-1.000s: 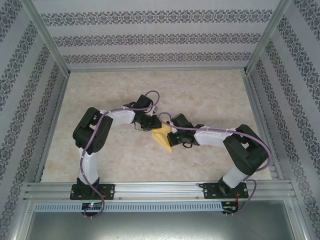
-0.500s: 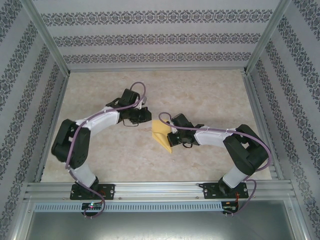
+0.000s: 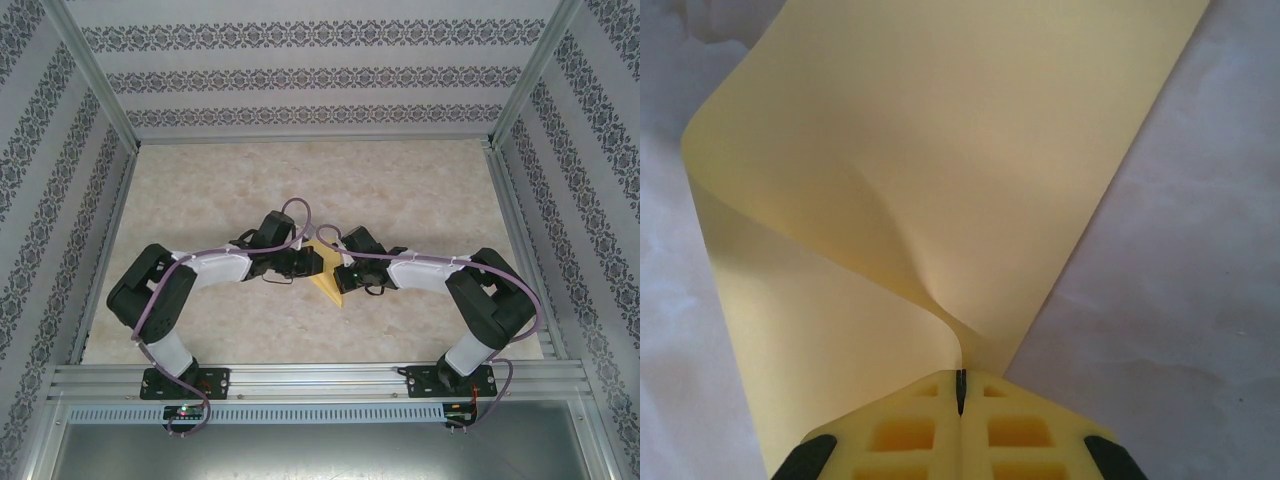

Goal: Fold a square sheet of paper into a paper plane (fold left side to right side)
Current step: Third fold the triangle at the center of the table.

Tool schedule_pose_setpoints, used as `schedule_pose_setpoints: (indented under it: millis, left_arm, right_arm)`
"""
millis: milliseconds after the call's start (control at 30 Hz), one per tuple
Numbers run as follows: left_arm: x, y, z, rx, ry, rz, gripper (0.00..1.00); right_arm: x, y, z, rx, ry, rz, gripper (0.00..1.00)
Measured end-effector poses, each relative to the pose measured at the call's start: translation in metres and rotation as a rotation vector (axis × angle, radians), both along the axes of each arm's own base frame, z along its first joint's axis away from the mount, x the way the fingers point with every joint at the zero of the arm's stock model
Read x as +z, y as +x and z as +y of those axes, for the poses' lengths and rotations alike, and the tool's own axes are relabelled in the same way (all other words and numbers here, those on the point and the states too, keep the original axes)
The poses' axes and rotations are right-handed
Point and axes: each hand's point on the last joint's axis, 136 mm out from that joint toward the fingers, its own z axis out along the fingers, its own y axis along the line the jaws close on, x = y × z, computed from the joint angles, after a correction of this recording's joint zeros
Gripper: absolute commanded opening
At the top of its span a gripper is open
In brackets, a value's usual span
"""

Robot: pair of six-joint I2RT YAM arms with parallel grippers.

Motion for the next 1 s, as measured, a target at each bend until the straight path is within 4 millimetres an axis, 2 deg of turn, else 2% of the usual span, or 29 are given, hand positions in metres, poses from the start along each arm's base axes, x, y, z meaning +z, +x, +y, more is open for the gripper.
schedule_pose_setpoints:
  millis: [233,1000]
  left_arm:
    - [-0.02,-0.001,-0.011,-0.019,0.026,0.037,0.11]
    - [-0.051,-0.004,0.008,0.034,0.128,0.045,0.1]
  right_arm:
    - [0.0,0.0,0.0,0.001,-0.004,0.005,0.0]
    - [0.001,0.001,0.001,0.007,-0.015,0.014,0.0]
